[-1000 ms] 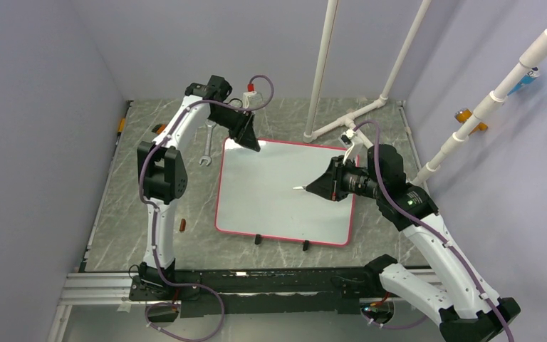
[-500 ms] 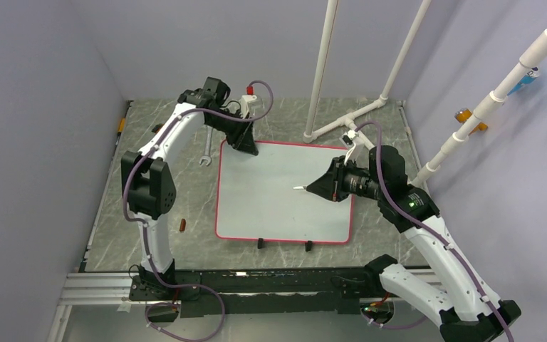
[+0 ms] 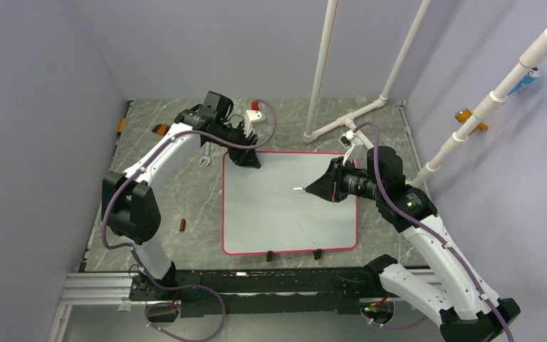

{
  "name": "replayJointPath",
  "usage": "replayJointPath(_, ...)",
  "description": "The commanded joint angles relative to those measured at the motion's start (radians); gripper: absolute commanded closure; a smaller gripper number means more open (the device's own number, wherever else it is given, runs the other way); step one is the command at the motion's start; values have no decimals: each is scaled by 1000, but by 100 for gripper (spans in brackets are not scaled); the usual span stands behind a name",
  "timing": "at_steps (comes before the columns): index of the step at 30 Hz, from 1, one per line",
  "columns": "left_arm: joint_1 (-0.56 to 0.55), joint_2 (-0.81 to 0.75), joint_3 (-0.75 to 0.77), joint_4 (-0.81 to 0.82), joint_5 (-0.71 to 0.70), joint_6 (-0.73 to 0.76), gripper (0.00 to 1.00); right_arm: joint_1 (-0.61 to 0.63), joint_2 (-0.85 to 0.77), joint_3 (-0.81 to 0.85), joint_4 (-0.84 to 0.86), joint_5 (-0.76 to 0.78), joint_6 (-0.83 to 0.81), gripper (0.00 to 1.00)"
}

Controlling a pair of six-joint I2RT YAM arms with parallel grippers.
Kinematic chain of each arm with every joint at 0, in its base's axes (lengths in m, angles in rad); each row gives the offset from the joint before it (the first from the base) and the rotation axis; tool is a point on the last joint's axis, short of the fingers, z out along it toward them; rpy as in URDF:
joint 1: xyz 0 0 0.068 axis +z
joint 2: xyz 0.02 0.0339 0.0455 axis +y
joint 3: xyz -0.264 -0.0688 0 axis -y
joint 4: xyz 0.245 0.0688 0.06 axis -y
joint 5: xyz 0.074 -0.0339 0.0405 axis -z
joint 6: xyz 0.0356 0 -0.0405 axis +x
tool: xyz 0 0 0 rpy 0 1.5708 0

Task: Write a sentence on the whiteboard
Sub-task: Adjust the whiteboard at the center of the board.

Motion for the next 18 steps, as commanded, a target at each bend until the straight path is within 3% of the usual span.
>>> replayJointPath(1, -21, -100, -116, 138, -236, 127, 100, 11, -5, -1, 74, 2, -21, 100)
replayJointPath(11, -74, -333, -386, 368, -356, 196, 100, 40, -47, -42, 143, 0, -89, 100)
replayJointPath(18, -122, -422, -513, 492, -458, 267, 100, 127, -78, -97, 227, 88, -127, 100)
